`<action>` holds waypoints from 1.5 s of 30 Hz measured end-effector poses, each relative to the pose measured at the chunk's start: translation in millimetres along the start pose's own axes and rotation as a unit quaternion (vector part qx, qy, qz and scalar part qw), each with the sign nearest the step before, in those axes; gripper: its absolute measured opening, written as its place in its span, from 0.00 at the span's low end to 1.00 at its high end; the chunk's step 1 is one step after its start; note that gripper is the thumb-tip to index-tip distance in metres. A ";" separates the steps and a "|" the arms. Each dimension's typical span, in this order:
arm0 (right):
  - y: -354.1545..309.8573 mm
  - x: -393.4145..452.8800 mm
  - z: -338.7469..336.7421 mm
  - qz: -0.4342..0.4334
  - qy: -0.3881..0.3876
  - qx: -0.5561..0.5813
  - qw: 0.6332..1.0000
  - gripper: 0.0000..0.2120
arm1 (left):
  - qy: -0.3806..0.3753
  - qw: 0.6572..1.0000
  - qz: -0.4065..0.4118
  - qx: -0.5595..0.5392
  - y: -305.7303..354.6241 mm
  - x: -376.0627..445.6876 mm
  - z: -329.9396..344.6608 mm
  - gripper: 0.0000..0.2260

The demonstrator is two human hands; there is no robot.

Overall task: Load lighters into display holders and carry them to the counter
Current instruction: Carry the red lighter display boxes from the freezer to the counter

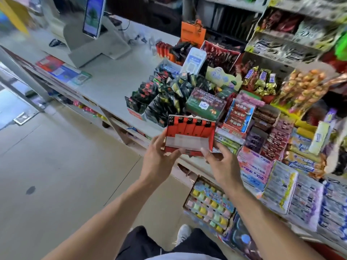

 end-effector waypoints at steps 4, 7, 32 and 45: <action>-27.8 33.8 20.4 -0.006 0.023 -0.025 0.999 0.35 | -0.019 1.000 0.020 0.015 -4.2 55.8 -19.4 0.37; -48.8 56.9 40.3 -0.002 0.056 -0.033 0.998 0.36 | -0.041 0.999 0.034 0.008 -12.0 96.4 -36.5 0.38; -123.6 302.7 31.0 0.020 0.190 -0.028 0.981 0.37 | -0.170 0.970 0.149 0.087 71.8 410.6 -1.2 0.39; -164.4 474.7 -21.5 -0.024 0.258 -0.012 0.966 0.15 | -0.170 0.927 0.290 0.167 154.7 605.4 61.4 0.33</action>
Point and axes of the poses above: each hand's wrist, its own x-axis towards the middle knuckle, its own z-axis out of the palm, y = z × x, the point moved 4 cm from there along x, towards the middle knuckle, and after that the axes turned 3 degrees about -x, right-handed, at the moved point
